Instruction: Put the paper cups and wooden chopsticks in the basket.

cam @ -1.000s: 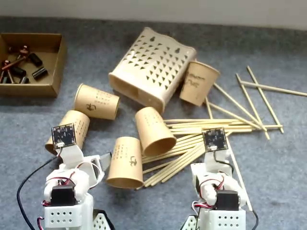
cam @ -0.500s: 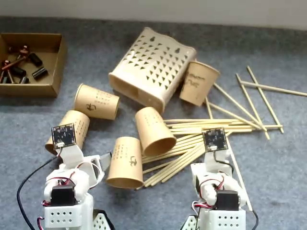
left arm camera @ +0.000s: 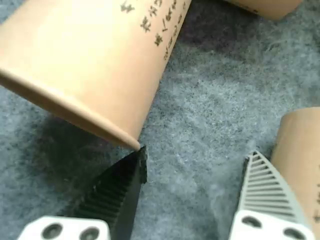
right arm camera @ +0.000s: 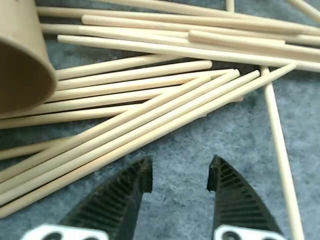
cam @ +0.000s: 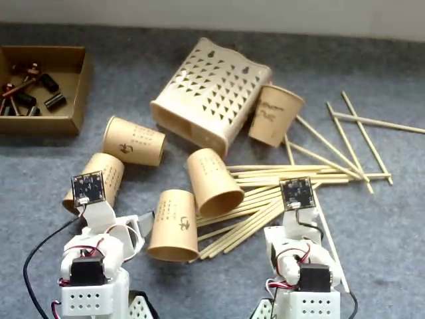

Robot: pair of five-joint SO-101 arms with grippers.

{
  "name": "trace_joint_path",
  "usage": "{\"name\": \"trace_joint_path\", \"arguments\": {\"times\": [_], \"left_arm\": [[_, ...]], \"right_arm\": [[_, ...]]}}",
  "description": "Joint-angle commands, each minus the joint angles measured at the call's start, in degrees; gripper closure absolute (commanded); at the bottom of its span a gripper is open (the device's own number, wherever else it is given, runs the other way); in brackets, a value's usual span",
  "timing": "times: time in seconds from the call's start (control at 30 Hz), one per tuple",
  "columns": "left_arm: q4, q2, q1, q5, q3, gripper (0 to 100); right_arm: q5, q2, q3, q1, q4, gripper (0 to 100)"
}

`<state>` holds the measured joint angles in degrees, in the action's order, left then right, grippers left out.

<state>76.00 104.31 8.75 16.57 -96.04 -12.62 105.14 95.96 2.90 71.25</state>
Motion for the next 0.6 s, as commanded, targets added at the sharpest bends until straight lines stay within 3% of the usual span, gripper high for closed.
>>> {"name": "trace_joint_path", "arguments": {"times": [0.0,0.33,0.57], "left_arm": [[0.18,1.01,0.48,0.0,-1.1,70],[0.18,1.01,0.48,0.0,-1.1,70],[0.18,1.01,0.48,0.0,-1.1,70]], "right_arm": [[0.26,0.4,6.29,-0.84,0.48,80.7],[0.09,0.4,6.11,-1.54,0.84,80.7],[0.09,0.4,-3.03,-14.02,0.31,80.7]]}}
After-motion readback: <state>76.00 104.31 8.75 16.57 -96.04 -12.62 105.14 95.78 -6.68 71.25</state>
